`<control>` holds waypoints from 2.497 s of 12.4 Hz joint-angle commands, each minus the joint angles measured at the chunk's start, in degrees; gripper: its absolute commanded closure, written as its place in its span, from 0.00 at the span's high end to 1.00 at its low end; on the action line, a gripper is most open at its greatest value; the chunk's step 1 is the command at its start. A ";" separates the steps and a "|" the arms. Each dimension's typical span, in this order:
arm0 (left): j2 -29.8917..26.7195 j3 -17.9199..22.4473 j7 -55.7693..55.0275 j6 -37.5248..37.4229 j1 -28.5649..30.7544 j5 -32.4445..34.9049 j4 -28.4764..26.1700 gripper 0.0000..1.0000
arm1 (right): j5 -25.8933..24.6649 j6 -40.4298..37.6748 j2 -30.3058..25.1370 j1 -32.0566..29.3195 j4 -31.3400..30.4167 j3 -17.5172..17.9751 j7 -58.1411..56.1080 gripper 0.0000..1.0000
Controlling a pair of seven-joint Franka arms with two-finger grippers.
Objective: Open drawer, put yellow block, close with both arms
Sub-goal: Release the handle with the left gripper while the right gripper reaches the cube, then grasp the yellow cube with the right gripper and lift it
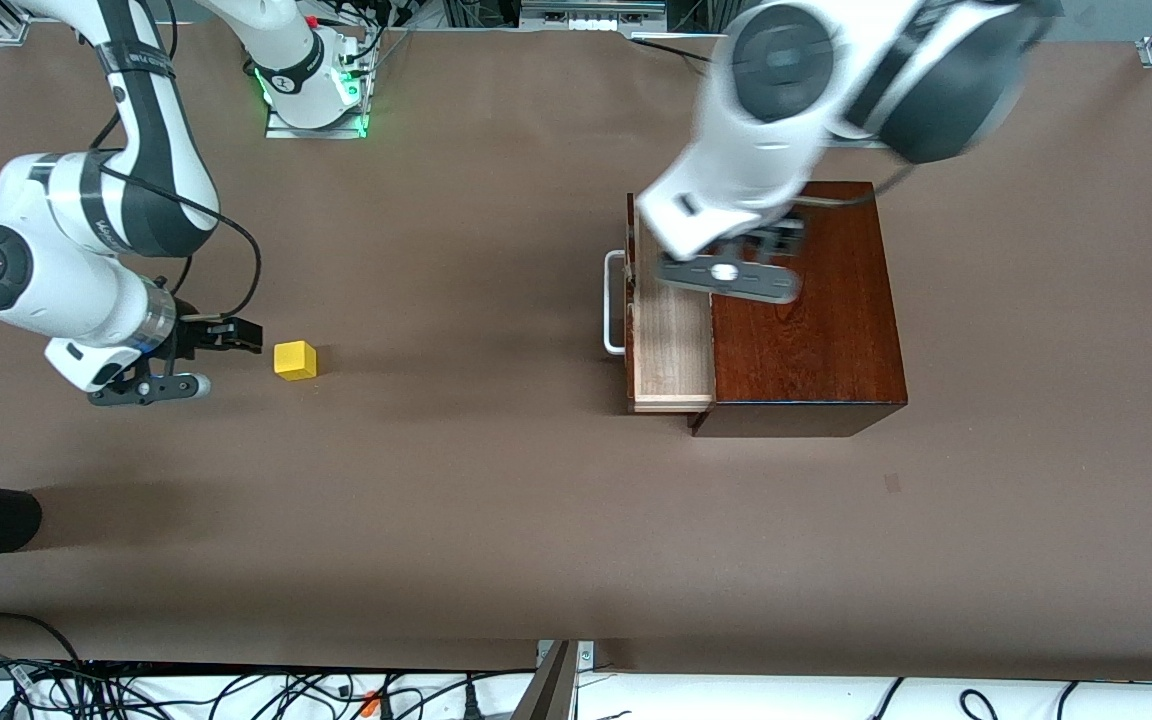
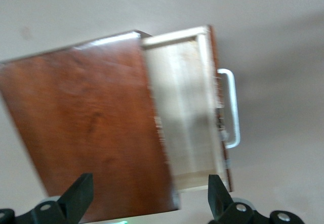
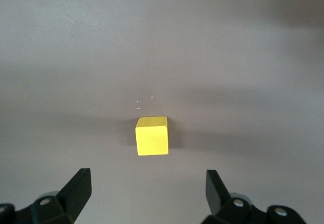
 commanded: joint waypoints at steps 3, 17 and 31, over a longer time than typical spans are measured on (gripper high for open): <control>-8.21 -0.41 14.68 -4.05 10.18 -0.12 -5.65 1.00 | 1.10 16.86 -1.50 -0.11 -13.77 2.19 0.95 1.00; -23.62 4.33 16.90 12.13 19.51 0.06 -30.73 1.00 | 1.10 29.38 7.90 -0.11 -17.05 3.25 -0.72 0.75; -21.33 4.95 16.46 11.25 24.26 -0.03 -30.82 1.00 | -0.82 1.47 1.14 0.67 5.14 18.07 -11.27 0.00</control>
